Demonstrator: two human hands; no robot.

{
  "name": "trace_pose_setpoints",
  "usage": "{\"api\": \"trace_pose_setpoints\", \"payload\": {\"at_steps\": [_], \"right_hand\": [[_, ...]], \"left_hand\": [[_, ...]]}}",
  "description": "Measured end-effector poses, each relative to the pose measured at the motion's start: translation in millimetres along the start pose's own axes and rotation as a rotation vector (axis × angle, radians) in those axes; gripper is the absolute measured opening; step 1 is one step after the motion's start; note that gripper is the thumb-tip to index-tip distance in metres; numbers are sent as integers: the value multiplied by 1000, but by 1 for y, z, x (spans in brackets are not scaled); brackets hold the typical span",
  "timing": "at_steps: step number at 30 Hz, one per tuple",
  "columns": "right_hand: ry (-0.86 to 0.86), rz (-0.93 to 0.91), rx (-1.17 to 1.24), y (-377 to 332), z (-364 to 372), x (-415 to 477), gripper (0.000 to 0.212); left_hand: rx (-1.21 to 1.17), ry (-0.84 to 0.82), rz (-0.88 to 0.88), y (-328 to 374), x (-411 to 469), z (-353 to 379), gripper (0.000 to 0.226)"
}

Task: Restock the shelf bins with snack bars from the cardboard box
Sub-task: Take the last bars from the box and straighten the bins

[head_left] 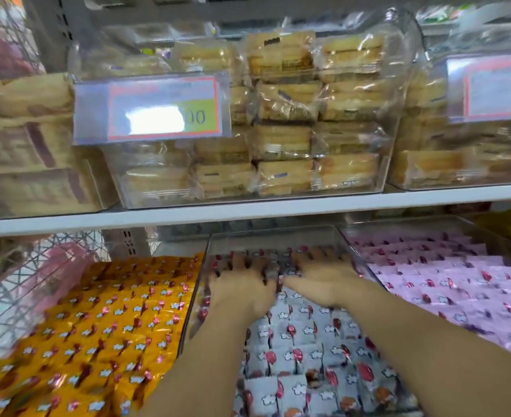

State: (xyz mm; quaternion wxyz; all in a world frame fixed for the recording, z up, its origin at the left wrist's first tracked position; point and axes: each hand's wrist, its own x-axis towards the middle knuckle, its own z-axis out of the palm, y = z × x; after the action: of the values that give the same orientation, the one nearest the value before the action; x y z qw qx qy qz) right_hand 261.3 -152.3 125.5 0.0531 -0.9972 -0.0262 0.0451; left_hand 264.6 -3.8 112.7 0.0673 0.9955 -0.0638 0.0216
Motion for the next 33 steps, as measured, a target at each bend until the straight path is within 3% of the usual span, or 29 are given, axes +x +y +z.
{"api": "trace_pose_setpoints", "payload": {"at_steps": [5, 8, 10, 17, 22, 25, 28, 33], "right_hand": [[29, -26, -20, -2, 6, 7, 59], [-38, -61, -14, 2, 8, 10, 54], [26, -70, 22, 2, 7, 10, 52], [220, -103, 125, -6, 6, -3, 21], [272, -154, 107, -3, 5, -10, 17], [225, -199, 130, 0, 4, -11, 15], [138, -212, 98, -2, 1, -2, 17], [203, -117, 107, -1, 3, 9, 24]], "left_hand": [[13, 36, 38, -1, 5, 7, 44], [-19, -50, 38, -3, 10, 3, 41], [-85, -62, 41, -4, 11, 1, 37], [-206, 162, 17, 1, -6, 4, 18], [-246, 274, 25, 2, -19, 1, 11], [-228, 280, 29, 1, -22, 4, 14], [-123, 178, 38, 1, -14, 9, 26], [-81, 178, -18, 1, -3, 7, 42]]}}
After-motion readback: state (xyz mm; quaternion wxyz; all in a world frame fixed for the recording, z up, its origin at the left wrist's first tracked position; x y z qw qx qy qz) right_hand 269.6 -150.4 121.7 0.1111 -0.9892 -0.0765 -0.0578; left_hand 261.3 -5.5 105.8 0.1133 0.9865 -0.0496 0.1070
